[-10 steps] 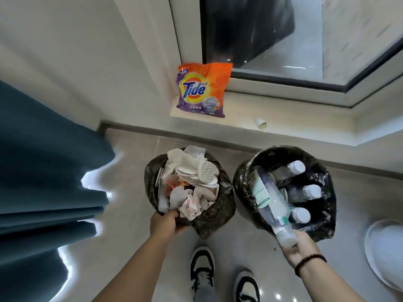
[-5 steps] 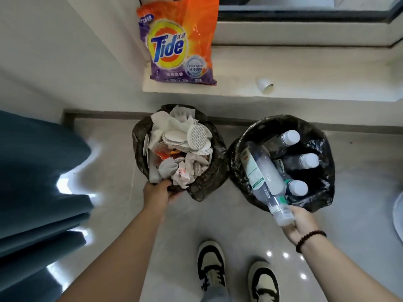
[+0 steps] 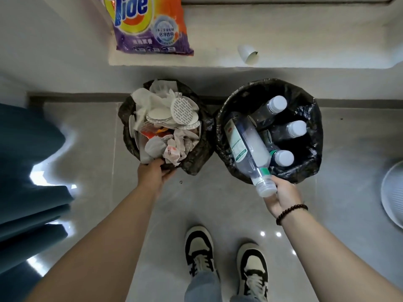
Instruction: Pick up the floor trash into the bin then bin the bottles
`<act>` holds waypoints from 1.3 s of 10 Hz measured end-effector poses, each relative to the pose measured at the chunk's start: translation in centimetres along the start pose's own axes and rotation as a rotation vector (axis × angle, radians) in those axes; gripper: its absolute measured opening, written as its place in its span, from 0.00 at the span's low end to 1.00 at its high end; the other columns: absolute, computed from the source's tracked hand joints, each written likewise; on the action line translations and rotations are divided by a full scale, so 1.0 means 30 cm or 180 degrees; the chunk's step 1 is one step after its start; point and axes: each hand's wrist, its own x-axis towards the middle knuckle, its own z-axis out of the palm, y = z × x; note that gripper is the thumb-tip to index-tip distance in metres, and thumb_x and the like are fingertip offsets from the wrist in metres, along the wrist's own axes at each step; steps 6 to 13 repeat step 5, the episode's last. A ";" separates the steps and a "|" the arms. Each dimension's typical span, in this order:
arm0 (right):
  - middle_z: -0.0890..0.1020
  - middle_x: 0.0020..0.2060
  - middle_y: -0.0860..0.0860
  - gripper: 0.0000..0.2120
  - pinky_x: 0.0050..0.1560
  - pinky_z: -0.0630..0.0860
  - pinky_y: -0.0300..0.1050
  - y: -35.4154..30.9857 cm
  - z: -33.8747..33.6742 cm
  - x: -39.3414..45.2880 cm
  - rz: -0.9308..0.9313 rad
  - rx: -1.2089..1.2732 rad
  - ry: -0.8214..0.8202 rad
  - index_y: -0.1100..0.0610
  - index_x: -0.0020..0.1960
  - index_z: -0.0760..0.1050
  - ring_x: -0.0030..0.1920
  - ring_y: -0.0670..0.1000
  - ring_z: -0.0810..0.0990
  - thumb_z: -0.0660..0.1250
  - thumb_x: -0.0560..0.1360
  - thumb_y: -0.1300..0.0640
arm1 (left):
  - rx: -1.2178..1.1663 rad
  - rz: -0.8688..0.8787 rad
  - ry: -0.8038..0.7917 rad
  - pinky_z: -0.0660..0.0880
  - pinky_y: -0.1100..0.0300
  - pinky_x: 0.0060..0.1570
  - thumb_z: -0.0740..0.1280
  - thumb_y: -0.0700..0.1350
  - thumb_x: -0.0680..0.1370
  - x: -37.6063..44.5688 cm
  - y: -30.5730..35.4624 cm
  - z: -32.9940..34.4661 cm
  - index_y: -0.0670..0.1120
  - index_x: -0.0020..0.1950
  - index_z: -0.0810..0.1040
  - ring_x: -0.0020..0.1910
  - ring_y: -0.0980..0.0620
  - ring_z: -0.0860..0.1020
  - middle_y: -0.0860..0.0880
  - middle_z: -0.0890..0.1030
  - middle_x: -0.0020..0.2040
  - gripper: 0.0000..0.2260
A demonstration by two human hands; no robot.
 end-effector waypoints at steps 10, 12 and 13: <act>0.79 0.55 0.56 0.20 0.45 0.77 0.50 -0.157 -0.013 -0.132 -0.0315 -0.0535 0.1335 0.60 0.62 0.73 0.51 0.56 0.80 0.65 0.70 0.59 | -0.0009 -0.0481 0.0337 0.73 0.52 0.52 0.66 0.44 0.77 -0.210 -0.008 0.023 0.43 0.55 0.72 0.53 0.47 0.75 0.44 0.73 0.52 0.09; 0.79 0.55 0.56 0.20 0.45 0.77 0.50 -0.157 -0.013 -0.132 -0.0315 -0.0535 0.1335 0.60 0.62 0.73 0.51 0.56 0.80 0.65 0.70 0.59 | -0.0009 -0.0481 0.0337 0.73 0.52 0.52 0.66 0.44 0.77 -0.210 -0.008 0.023 0.43 0.55 0.72 0.53 0.47 0.75 0.44 0.73 0.52 0.09; 0.79 0.55 0.56 0.20 0.45 0.77 0.50 -0.157 -0.013 -0.132 -0.0315 -0.0535 0.1335 0.60 0.62 0.73 0.51 0.56 0.80 0.65 0.70 0.59 | -0.0009 -0.0481 0.0337 0.73 0.52 0.52 0.66 0.44 0.77 -0.210 -0.008 0.023 0.43 0.55 0.72 0.53 0.47 0.75 0.44 0.73 0.52 0.09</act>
